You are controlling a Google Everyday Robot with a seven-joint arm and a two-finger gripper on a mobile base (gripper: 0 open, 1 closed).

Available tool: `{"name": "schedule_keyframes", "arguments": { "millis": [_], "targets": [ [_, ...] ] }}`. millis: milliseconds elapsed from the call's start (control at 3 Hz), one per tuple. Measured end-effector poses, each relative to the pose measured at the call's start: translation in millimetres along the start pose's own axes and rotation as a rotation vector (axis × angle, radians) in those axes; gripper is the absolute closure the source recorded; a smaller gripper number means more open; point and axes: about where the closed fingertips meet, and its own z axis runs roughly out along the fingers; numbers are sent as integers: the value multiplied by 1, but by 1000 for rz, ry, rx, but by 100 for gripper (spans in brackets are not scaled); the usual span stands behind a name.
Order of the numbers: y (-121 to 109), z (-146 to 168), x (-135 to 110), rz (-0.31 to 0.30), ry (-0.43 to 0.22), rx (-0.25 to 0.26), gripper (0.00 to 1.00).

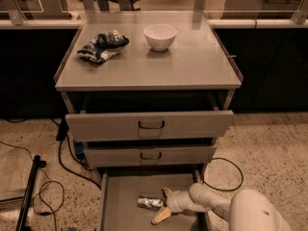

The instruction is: Pick redbull can from bottom drawer and place on counter

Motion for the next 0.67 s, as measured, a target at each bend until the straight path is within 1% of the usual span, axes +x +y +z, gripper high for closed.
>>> {"name": "schedule_keyframes", "arguments": {
  "millis": [333, 667],
  "targets": [
    [-1, 14, 3, 2, 10, -12, 0],
    [-1, 15, 3, 1, 10, -12, 18]
  ]
}}
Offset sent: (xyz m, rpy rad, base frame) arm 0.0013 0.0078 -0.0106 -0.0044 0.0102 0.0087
